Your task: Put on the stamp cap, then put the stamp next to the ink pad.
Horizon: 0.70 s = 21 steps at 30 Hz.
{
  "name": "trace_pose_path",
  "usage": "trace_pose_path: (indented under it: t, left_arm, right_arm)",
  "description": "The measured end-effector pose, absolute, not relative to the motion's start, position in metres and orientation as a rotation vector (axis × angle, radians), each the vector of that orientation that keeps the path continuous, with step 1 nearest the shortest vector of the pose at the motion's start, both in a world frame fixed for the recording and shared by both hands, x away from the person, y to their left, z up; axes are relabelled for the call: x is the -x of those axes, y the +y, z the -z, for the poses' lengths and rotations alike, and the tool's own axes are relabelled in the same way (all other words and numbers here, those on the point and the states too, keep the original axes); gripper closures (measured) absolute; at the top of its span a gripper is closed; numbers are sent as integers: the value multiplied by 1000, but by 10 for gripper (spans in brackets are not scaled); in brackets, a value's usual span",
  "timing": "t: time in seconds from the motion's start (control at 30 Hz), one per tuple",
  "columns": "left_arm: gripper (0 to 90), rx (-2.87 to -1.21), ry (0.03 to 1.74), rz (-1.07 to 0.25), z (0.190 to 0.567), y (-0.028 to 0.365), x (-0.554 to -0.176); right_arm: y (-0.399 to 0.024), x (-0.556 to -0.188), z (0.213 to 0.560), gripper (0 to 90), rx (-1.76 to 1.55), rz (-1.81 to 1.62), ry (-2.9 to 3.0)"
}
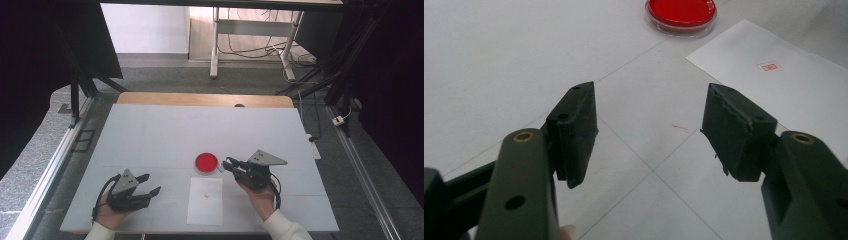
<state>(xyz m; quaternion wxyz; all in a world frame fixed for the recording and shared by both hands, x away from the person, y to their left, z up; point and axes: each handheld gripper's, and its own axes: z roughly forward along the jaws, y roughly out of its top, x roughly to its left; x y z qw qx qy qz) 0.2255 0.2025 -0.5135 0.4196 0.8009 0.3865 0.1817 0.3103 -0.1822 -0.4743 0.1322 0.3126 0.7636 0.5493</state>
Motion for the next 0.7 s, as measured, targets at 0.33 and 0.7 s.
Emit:
trace_pose_path:
  t: [0.33,0.7]
  left_arm:
    - [337,-2020,983,-466,516,201,-228]
    - [309,-2027,994,-462,517,200,-229]
  right_arm:
    - [-186,-318,471,752,-903,-1518,2216]
    - [-179,-339,474,751,-880,-1373,2283]
